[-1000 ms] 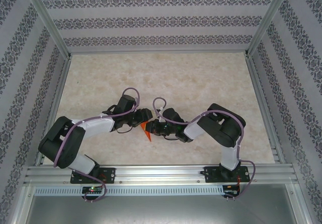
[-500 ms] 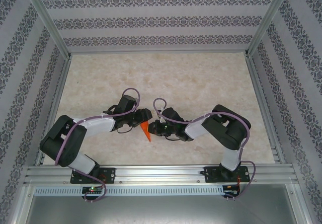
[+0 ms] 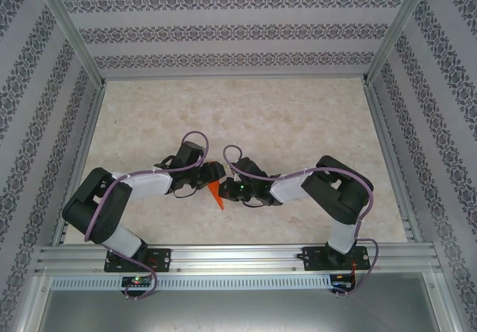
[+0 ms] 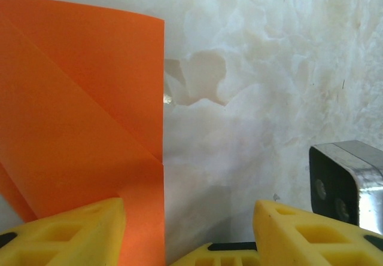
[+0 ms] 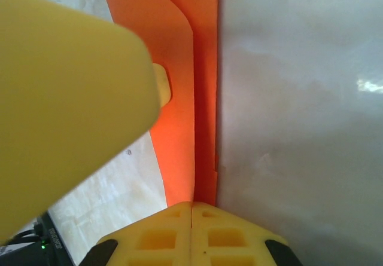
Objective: Fold a paper plane with a square sheet of paper (pick it up from the middle)
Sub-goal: Fold the wing for the fifth time at the center of the table.
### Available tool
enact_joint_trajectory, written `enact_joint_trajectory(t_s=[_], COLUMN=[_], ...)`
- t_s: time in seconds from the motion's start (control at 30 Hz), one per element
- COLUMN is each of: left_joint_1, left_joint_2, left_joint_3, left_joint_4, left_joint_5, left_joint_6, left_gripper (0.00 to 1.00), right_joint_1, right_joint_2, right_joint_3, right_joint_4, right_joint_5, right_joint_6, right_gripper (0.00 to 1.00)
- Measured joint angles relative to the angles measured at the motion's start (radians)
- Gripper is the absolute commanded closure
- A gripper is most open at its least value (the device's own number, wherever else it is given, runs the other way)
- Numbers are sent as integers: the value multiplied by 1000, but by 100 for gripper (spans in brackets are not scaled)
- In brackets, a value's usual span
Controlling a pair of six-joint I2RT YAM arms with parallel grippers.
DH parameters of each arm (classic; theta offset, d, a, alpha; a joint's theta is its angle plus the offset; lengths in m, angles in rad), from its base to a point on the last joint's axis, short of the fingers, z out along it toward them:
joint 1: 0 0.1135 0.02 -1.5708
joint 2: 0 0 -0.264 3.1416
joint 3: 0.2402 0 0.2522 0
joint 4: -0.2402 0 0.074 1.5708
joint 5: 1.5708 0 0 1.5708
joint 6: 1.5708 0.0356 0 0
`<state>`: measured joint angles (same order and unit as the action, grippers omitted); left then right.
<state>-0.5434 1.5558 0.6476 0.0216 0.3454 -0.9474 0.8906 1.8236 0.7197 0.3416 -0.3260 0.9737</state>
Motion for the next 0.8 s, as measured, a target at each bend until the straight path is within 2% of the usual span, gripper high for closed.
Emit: enact_joint_trajectory(t_s=[0.2, 0.33, 0.4, 0.5, 0.6, 0.7, 0.8], left_joint_1=[0, 0, -1, -2, -2, -2, -2], left_joint_2=[10, 31, 40, 46, 47, 51, 58], left_joint_3=[10, 19, 25, 30, 31, 35, 44], left_joint_4=[-5, -8, -8, -11, -11, -11, -15], left_joint_5=[1, 10, 21, 27, 27, 28, 28], left_joint_6=[0, 1, 1, 1, 3, 7, 15], left_gripper=[41, 42, 43, 43, 43, 43, 43], right_joint_1=[12, 13, 13, 13, 12, 11, 10], right_joint_2=[-16, -34, -51, -99, -169, -219, -238], right_joint_3=[22, 31, 30, 17, -8, -13, -13], right_joint_4=[-75, -132, -161, -210, -257, -279, -262], right_joint_5=[39, 57, 69, 89, 100, 104, 88], right_joint_6=[-14, -27, -29, -30, -29, -26, -25], right_gripper=[99, 96, 89, 88, 81, 82, 89])
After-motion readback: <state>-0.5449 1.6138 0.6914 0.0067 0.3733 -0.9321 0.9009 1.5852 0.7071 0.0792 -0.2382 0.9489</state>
